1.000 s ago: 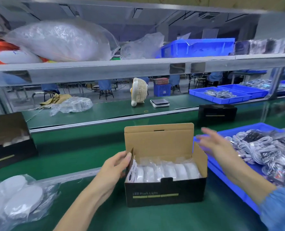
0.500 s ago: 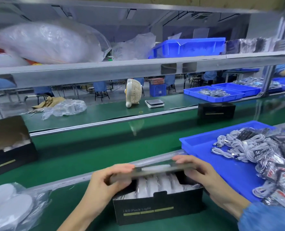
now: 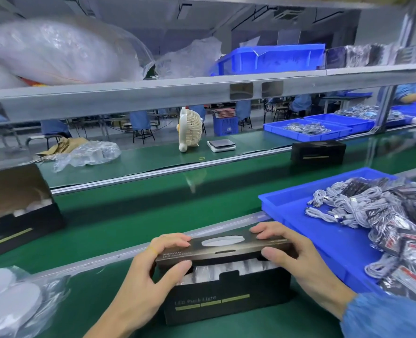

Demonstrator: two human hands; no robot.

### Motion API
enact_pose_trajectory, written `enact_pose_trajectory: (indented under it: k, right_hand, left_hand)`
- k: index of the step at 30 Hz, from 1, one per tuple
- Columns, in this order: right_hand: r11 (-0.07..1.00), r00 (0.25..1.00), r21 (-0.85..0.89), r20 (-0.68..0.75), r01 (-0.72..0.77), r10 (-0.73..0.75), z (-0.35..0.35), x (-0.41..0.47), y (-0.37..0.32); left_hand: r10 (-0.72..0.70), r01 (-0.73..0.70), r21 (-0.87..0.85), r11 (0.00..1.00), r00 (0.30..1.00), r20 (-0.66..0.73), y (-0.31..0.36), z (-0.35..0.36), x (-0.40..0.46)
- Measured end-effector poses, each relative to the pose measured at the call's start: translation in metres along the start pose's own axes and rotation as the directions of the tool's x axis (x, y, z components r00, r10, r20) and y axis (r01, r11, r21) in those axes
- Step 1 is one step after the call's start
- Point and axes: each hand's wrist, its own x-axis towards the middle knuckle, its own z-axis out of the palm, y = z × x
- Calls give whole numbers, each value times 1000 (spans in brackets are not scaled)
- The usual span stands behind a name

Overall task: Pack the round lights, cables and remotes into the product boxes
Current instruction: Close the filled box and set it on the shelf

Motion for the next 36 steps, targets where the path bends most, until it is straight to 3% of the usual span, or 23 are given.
enact_pose_trajectory:
  k: [4,7,9,12,14,17,21,25,30,36]
  right_hand:
    - [997,995,-80,101,10,-2,-5,-11,3]
    - [968,993,-235,90,91,-71,-5,-17,5]
    - [869,971,-434,71,237,-230,-5,-19,7]
    - [633,887,-646,162,427,-433,-8,-22,7]
    - [530,854,-708,207,468,-477,-7,-24,6]
    - [473,840,-750,198,462,-506,-5,-25,3]
    - [322,717,-725,329,609,-615,19,-20,-3]
    - [393,707,-662,300,638,-641,36,-8,-6]
    - [468,733,-621,273,629,-623,33,-9,1]
    - [477,722,-608,249,635,-645,32,-6,3]
  left_hand:
    - [165,-165,119,979,986,9,-2,-1,-4]
    - [277,-274,197,941,961,12,-3,-3,-6]
    - [353,-345,269,899,935,17,-3,-3,-5]
    - [485,-481,396,782,869,98,-3,-5,-4]
    - [501,-512,435,741,852,151,-1,-7,-4]
    - [438,-465,443,766,883,170,3,-9,-5]
    - [400,-450,419,789,893,205,8,-12,-6]
    - [335,-424,430,797,903,271,8,-17,-5]
    - [217,-266,263,927,955,202,13,-23,3]
    - [317,-367,309,877,927,200,14,-21,11]
